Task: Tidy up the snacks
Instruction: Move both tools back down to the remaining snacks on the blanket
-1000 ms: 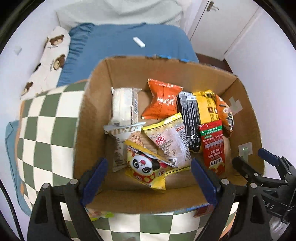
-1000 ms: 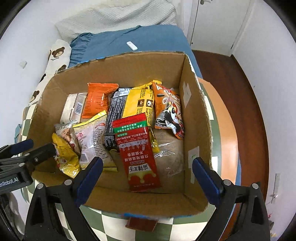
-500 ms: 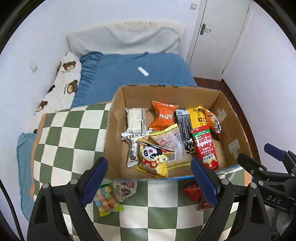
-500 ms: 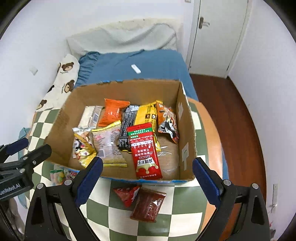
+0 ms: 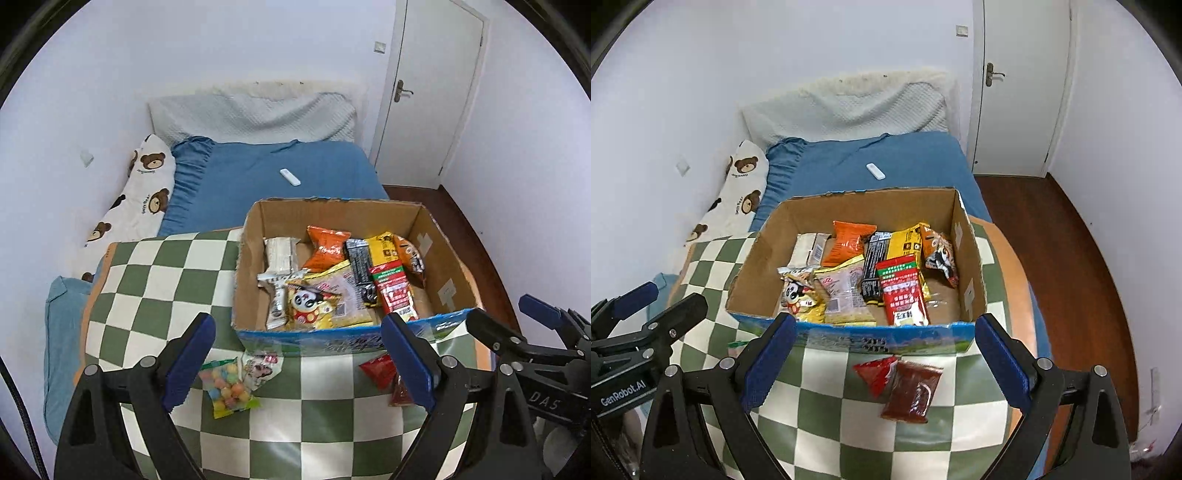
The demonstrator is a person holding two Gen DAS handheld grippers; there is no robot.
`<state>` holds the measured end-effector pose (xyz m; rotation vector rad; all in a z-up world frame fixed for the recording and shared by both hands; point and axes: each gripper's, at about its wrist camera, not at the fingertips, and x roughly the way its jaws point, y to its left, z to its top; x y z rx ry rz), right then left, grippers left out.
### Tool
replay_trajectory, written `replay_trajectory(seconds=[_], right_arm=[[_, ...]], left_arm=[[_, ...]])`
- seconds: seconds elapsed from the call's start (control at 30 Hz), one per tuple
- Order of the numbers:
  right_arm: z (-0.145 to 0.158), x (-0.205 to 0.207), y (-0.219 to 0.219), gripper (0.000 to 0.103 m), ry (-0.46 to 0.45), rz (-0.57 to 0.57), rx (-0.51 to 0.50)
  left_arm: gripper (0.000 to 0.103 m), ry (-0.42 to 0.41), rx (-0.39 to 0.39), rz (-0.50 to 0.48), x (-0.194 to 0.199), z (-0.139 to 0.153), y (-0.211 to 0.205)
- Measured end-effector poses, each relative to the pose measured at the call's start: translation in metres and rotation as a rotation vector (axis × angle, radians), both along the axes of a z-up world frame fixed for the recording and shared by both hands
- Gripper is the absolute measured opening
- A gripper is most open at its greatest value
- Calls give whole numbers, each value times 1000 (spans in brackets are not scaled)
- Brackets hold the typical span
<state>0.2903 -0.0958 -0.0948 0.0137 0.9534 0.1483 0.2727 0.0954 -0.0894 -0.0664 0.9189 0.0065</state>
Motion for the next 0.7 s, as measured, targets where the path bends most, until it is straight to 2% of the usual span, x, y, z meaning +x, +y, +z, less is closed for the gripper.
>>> replay_trajectory(seconds=[0.03, 0.07, 0.1, 0.13, 0.17, 0.23, 0.47, 0.57, 0.7], right_arm=[[-3, -2, -3, 99, 5, -1, 10], [-9, -6, -7, 92, 15, -12, 23], [-15, -7, -8, 84, 26, -13, 24], [-22, -8, -9, 66, 41, -10, 18], [-36, -8, -11, 64, 75, -12, 12], [-61, -7, -15, 64, 126, -28, 23], [-177, 9, -29, 65, 365, -117, 9], [-205, 13, -26, 65, 407, -132, 13], [-224, 16, -21, 65, 425, -141, 4]], left_arm=[[92, 6, 4, 4, -2, -5, 2], [92, 14, 13, 7, -4, -9, 4], [92, 27, 24, 12, -6, -16, 6], [92, 44, 32, 15, -8, -25, 8], [92, 60, 39, 18, -9, -32, 9], [92, 109, 65, 16, -11, -54, 15], [92, 275, 206, -19, -14, -136, 37], [92, 333, 244, -56, -8, -161, 42], [92, 397, 301, -114, 8, -185, 41]])
